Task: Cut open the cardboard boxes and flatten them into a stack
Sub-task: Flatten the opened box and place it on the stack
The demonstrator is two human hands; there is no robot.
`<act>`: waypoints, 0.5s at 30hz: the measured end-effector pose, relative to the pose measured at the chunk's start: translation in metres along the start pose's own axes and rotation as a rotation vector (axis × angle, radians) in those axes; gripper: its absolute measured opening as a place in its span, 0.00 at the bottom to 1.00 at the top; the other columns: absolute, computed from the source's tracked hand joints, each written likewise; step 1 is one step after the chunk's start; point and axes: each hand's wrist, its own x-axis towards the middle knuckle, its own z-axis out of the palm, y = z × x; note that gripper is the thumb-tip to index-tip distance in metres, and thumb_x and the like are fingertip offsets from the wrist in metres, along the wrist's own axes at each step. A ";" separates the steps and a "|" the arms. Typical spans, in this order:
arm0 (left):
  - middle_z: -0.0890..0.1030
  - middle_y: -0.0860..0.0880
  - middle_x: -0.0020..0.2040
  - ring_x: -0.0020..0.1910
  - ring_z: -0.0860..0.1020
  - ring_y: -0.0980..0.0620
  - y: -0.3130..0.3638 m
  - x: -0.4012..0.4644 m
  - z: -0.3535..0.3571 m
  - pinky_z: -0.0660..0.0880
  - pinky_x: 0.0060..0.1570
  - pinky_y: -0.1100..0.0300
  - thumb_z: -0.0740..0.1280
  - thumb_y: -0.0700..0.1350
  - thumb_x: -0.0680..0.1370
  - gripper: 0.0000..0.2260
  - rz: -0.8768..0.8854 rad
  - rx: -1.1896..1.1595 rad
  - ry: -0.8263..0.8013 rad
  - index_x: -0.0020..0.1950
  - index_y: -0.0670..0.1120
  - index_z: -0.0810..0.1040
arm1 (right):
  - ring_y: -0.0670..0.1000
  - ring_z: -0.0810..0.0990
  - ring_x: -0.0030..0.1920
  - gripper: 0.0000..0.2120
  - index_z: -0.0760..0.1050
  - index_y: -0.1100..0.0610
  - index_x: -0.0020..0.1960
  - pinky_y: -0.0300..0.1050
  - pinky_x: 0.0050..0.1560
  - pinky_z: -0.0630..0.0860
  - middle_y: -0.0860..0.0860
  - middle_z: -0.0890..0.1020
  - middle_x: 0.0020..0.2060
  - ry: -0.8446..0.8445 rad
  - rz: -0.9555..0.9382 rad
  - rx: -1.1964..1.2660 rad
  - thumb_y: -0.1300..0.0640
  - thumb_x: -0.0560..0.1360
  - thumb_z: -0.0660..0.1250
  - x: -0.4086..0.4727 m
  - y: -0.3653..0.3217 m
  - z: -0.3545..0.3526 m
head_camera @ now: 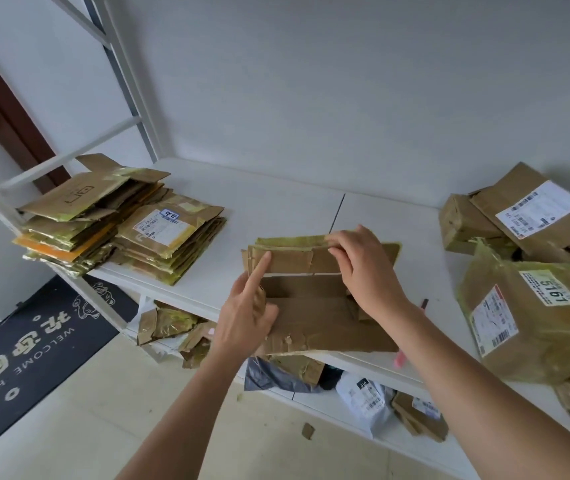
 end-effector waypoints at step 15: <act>0.67 0.48 0.76 0.41 0.78 0.63 0.011 0.022 -0.018 0.73 0.37 0.71 0.61 0.38 0.81 0.34 -0.188 -0.140 -0.006 0.76 0.70 0.53 | 0.57 0.66 0.71 0.47 0.53 0.57 0.78 0.48 0.68 0.67 0.57 0.65 0.72 -0.060 0.800 0.276 0.47 0.70 0.77 -0.047 0.039 0.009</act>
